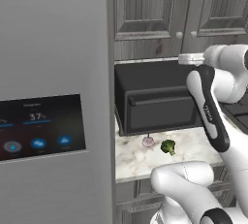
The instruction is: Pick the pan from the cabinet and place it on the stove. Then turn on the stove burner for the pan.
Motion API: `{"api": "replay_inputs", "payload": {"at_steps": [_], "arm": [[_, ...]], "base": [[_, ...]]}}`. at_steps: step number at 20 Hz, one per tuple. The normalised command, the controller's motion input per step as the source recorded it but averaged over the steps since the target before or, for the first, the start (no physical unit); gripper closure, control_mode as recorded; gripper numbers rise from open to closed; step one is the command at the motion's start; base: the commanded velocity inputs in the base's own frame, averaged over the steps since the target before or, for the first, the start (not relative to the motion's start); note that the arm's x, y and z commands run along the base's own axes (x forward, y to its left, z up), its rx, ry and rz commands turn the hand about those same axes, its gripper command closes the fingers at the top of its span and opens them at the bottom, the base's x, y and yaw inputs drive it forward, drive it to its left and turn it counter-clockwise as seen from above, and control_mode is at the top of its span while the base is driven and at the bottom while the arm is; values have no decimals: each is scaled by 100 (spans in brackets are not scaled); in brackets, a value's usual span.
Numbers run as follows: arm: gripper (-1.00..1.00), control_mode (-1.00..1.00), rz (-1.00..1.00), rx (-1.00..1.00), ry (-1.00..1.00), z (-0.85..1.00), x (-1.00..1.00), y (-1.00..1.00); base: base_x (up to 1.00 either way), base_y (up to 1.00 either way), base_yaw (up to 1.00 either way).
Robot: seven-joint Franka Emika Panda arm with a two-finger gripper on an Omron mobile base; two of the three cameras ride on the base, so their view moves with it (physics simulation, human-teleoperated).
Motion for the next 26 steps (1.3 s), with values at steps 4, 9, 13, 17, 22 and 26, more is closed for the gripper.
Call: {"api": "replay_inputs", "payload": {"at_steps": [4,9,13,17,22,26], "arm": [[-100,-100,-1,-1,-23,26,0,-32],[-100,-100,-9,0,-23,18,0,-34],[-100,-100,-6,0,-22,32,0,-22],[-100,-100,-1,0,-15,32,9,-6],[-100,-100,0,0,-4,4,28,0],[-100,-100,2,0,-1,0,31,0]], "base": [[0,0,0],[0,0,0],[0,0,0],[0,0,0],[0,0,0],[0,0,0]]}}
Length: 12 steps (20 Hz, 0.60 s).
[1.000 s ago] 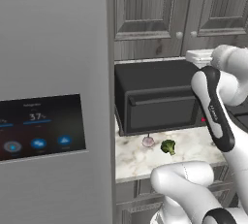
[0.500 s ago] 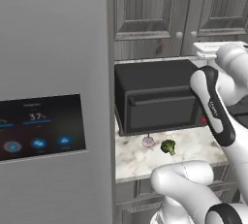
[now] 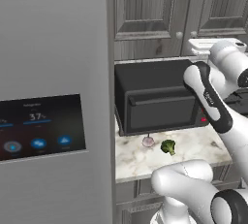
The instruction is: Pick the pan from the cabinet and place it on the stove. Then turn on the stove burner for the pan.
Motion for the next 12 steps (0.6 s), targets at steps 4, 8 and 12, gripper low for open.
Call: {"api": "replay_inputs", "payload": {"at_steps": [4,8,12], "arm": [[-100,-100,3,0,-3,-1,26,0],[-100,-100,3,0,-6,-11,22,0],[-100,-100,3,0,-6,-8,22,0]], "base": [[0,0,0],[0,0,0],[0,0,0]]}}
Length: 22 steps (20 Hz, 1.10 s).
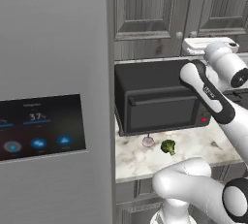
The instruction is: Pick the pan from the cabinet and place it on the stove. Then turn on the stove burner for the pan.
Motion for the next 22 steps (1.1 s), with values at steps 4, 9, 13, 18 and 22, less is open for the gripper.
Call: {"api": "replay_inputs", "payload": {"at_steps": [4,9,13,18,22], "arm": [[-100,-100,2,0,-2,0,26,0],[-100,-100,3,0,-1,0,24,-1],[-100,-100,3,0,0,0,17,0],[-100,-100,3,0,0,0,19,0],[100,-100,4,0,0,0,18,0]], "base": [[0,0,0],[0,0,0],[0,0,0],[0,0,0],[0,0,0]]}}
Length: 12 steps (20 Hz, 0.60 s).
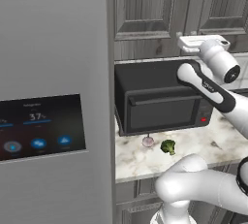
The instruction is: Pick the pan from the cabinet and place it on the stove. Then turn on the stove burner for the pan.
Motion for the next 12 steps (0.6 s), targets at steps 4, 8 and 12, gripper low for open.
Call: {"api": "replay_inputs", "payload": {"at_steps": [4,8,12], "arm": [[100,-100,3,0,0,0,8,0],[100,-100,0,0,-2,10,-1,0],[100,-100,0,-3,-4,7,-6,0]], "base": [[0,0,0],[0,0,0],[0,0,0]]}}
